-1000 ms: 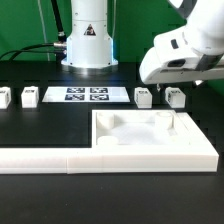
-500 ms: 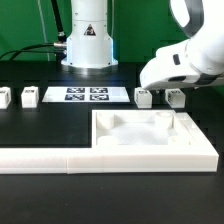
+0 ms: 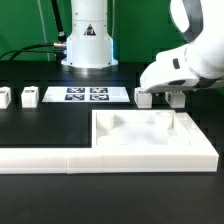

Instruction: Assemble square table

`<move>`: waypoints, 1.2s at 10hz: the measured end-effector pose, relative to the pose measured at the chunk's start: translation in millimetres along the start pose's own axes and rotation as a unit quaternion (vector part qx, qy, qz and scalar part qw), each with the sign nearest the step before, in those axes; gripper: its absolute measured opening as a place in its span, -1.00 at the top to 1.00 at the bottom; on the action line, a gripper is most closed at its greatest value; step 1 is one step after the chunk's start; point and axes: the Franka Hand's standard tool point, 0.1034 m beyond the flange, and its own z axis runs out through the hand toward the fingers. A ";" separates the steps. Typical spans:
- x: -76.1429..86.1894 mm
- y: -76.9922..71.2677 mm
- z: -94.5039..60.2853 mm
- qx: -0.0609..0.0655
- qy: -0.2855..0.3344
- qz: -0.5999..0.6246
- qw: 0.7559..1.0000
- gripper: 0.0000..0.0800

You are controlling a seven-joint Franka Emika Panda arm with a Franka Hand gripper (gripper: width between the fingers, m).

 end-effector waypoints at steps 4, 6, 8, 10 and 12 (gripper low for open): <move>0.1 0.8 1.4 0.000 -0.002 0.000 1.000 -0.34; 0.1 0.8 1.4 0.000 -0.002 0.000 1.000 0.28; 0.1 0.8 1.4 0.000 -0.002 0.000 1.000 0.28; 0.4 1.1 0.8 0.001 -0.001 0.000 1.000 0.28; -7.2 10.2 -25.8 0.006 -0.003 -0.015 1.000 0.28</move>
Offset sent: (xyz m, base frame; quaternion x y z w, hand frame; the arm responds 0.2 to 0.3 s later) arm 0.0000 0.0000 0.0000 0.0000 0.0000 0.0000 1.0000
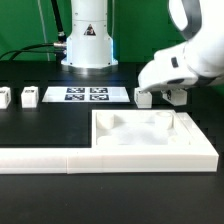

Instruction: Assemble square table

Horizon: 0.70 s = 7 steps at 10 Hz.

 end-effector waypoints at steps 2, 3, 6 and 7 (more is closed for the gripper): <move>-16.3 13.5 -31.6 0.007 -0.004 -0.007 1.000 0.28; -21.3 17.8 -43.6 0.008 0.009 -0.006 1.000 0.28; -10.9 16.0 -43.0 0.009 0.051 -0.005 0.999 0.27; -7.7 17.2 -44.9 0.010 0.095 -0.005 0.995 0.27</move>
Offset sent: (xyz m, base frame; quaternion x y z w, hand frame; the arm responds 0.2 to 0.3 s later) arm 0.0000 0.0000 0.0000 0.0000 0.0000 0.0000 1.0000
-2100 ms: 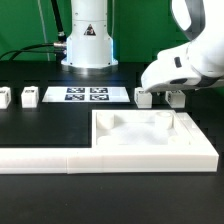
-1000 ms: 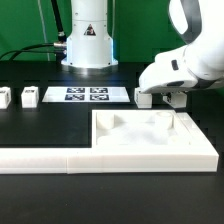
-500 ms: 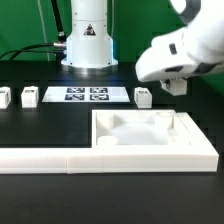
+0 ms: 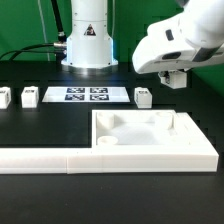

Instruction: Assemble square table

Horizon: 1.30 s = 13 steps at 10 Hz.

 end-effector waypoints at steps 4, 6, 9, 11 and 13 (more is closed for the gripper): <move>14.5 25.5 -36.6 0.008 0.108 -0.025 0.994 0.27; 19.3 32.7 -59.7 0.005 0.170 -0.022 0.985 0.27; 26.4 35.6 -60.8 -0.002 0.278 -0.019 0.960 0.27; 33.2 38.0 -64.3 -0.005 0.336 -0.022 0.942 0.27; 38.2 47.6 -76.1 -0.013 0.377 -0.037 0.925 0.27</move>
Offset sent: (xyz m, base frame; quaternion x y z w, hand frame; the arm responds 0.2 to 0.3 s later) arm 0.0332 -0.0239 0.0332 0.0176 0.0880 -0.0292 0.9955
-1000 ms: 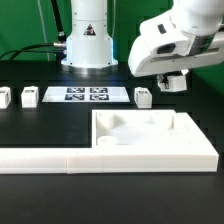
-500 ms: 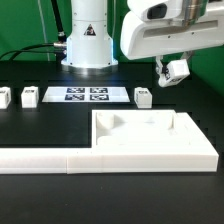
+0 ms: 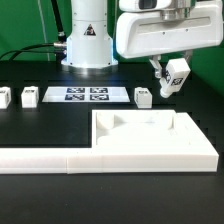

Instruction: Assemble square table

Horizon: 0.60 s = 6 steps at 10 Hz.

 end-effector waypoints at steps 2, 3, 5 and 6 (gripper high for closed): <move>17.8 13.1 -8.8 -0.007 0.072 -0.009 0.997 0.27; 15.1 12.5 -6.6 -0.010 0.094 -0.010 0.995 0.27; 15.9 16.8 -5.8 -0.020 0.155 -0.012 0.988 0.27; 20.8 20.7 -6.9 -0.028 0.199 -0.018 0.979 0.27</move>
Offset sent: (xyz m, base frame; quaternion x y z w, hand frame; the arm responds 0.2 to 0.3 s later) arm 0.0000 0.0000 0.0000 0.0000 0.1938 0.0000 0.9810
